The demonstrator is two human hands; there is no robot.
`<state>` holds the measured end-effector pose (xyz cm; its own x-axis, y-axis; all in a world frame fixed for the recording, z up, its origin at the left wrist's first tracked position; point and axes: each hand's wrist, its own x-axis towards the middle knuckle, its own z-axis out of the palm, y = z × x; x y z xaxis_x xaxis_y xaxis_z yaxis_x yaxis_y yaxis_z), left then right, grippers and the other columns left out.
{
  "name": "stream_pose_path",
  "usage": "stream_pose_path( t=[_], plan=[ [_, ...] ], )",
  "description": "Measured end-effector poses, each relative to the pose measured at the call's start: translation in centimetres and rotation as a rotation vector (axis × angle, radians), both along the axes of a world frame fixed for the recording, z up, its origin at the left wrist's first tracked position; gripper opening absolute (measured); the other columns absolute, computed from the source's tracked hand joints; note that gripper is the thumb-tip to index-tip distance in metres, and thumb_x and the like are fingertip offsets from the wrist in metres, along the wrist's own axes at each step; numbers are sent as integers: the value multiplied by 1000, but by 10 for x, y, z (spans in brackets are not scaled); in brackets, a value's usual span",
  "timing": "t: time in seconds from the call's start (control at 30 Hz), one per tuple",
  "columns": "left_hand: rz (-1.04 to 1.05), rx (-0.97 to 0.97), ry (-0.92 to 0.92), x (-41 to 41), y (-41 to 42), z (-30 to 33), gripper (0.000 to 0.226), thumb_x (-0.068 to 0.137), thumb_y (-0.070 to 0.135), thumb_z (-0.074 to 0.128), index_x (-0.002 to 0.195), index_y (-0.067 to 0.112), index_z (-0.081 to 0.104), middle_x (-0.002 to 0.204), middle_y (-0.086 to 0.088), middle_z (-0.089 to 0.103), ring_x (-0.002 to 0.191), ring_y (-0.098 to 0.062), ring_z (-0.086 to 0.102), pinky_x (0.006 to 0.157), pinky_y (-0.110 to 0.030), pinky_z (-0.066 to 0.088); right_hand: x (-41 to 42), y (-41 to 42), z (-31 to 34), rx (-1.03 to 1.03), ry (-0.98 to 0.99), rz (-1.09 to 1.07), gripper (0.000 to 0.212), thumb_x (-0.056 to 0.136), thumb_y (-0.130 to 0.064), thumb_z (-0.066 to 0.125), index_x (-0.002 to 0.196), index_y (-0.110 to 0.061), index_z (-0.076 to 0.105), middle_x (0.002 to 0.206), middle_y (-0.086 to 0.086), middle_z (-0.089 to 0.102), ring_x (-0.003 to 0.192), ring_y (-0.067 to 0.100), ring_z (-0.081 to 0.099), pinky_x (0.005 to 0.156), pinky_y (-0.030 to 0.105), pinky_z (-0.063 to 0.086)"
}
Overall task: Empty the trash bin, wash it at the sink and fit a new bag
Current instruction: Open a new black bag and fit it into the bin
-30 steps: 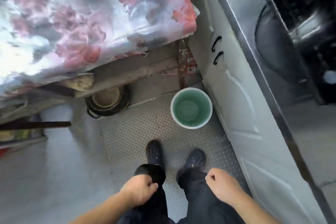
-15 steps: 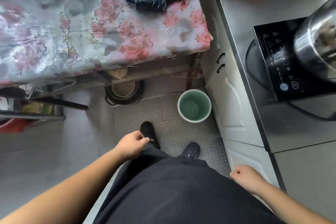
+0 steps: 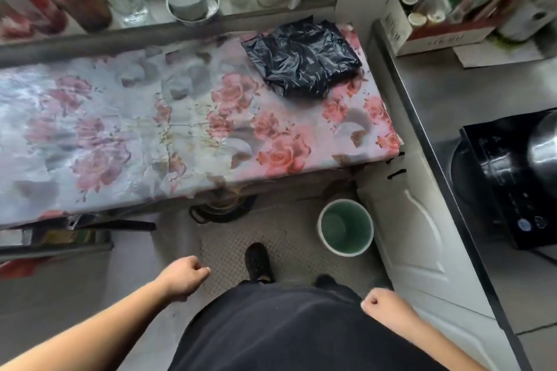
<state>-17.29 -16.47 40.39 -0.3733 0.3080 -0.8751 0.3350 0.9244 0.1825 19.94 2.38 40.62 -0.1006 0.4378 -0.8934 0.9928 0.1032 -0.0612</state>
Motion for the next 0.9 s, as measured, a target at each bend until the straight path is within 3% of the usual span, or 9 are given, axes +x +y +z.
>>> stream_pose_path(
  t=[0.07, 0.13, 0.23, 0.3, 0.4, 0.53, 0.63, 0.83, 0.9],
  plan=[
    [126, 35, -6, -23, 13, -1, 27, 98, 32, 53, 82, 10, 54, 72, -7, 57, 56, -20, 50, 47, -22, 41, -27, 9, 9, 55, 135, -138, 24, 85, -30, 53, 69, -12, 58, 71, 1, 68, 74, 21, 66, 68, 32, 50],
    [257, 98, -47, -35, 33, -1, 26, 99, 29, 53, 83, 9, 55, 72, -8, 54, 56, -18, 45, 46, -22, 37, -53, 24, 16, 9, 216, -204, 21, 80, -30, 52, 65, -16, 56, 63, 0, 63, 62, 20, 61, 60, 31, 46],
    [390, 178, -102, -37, 64, 0, 23, 99, 27, 53, 85, 8, 56, 73, -8, 51, 53, -16, 41, 45, -20, 33, -83, 58, 23, 11, 256, -65, 24, 79, -33, 47, 57, -23, 44, 58, -3, 53, 56, 12, 47, 58, 31, 37],
    [375, 180, -123, -30, 79, 1, 24, 99, 29, 54, 86, 9, 57, 74, -8, 53, 55, -16, 42, 45, -20, 35, -102, 91, 30, 90, 293, -6, 30, 85, -33, 49, 58, -19, 46, 59, -3, 54, 58, 14, 49, 59, 33, 40],
    [262, 131, -150, -10, 91, 3, 25, 97, 34, 54, 83, 13, 55, 76, -5, 59, 60, -18, 49, 49, -23, 40, -145, 158, 46, 208, 409, -18, 30, 92, -34, 54, 69, -16, 62, 70, -1, 68, 70, 18, 63, 69, 35, 50],
    [-18, 21, -131, 7, 104, 3, 27, 95, 43, 54, 75, 26, 51, 81, 11, 60, 83, -14, 57, 70, -27, 41, -210, 245, 57, 364, 555, -78, 20, 88, -32, 58, 75, -17, 61, 74, 2, 66, 71, 22, 61, 62, 33, 45],
    [15, 22, -93, 7, 121, 3, 29, 95, 44, 53, 74, 25, 49, 79, 11, 59, 83, -15, 56, 68, -29, 39, -260, 294, 53, 457, 621, -55, 16, 86, -38, 62, 87, -23, 59, 85, -6, 65, 78, 18, 60, 67, 31, 42],
    [169, 91, -68, 0, 139, 5, 25, 95, 40, 56, 78, 21, 54, 80, 7, 63, 75, -12, 55, 65, -27, 40, -321, 326, 32, 524, 539, -112, 58, 78, -52, 69, 115, -12, 51, 105, 3, 61, 92, 26, 57, 73, 34, 43],
    [163, 80, -75, -3, 140, 4, 25, 95, 39, 55, 78, 22, 54, 81, 7, 62, 79, -14, 56, 68, -28, 40, -332, 327, 27, 482, 455, -248, 74, 70, -55, 75, 121, -9, 48, 118, 10, 62, 105, 34, 60, 85, 39, 51]
  ],
)
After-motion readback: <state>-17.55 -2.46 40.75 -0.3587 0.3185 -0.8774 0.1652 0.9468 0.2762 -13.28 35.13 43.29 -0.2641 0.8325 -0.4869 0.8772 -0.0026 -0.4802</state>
